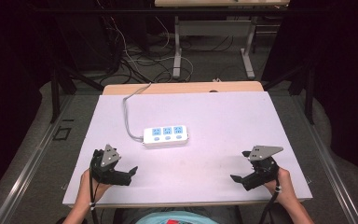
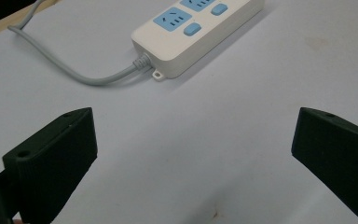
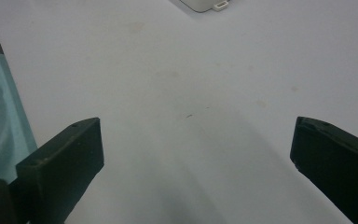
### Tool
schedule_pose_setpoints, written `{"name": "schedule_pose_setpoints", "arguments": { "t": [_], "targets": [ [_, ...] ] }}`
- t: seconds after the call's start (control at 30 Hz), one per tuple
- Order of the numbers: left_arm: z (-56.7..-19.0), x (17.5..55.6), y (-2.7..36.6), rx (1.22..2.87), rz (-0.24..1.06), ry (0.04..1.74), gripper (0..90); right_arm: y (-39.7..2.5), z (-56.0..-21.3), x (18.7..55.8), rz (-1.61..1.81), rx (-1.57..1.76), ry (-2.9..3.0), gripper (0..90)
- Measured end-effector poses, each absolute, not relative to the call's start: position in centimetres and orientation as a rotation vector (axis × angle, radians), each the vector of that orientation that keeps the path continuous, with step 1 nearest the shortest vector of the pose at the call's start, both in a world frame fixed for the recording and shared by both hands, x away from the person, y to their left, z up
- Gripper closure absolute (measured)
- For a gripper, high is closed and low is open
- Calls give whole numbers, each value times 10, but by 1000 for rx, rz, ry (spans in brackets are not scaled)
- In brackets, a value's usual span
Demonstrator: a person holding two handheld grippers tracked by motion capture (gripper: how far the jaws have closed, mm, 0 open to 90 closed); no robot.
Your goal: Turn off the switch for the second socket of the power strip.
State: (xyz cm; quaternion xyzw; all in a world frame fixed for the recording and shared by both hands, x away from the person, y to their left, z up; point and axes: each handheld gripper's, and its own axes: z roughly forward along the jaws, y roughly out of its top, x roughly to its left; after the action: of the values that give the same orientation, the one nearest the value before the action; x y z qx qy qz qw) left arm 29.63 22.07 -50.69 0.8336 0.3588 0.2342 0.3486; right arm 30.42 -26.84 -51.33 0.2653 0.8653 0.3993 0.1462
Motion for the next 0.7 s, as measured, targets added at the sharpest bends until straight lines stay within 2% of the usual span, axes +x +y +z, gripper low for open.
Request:
{"name": "schedule_pose_setpoints", "arguments": {
  "t": [0.7],
  "targets": [
    [-523,279,236,2205,574,900,0,-267,-515,305,1136,778,2504,22]
  ]
}}
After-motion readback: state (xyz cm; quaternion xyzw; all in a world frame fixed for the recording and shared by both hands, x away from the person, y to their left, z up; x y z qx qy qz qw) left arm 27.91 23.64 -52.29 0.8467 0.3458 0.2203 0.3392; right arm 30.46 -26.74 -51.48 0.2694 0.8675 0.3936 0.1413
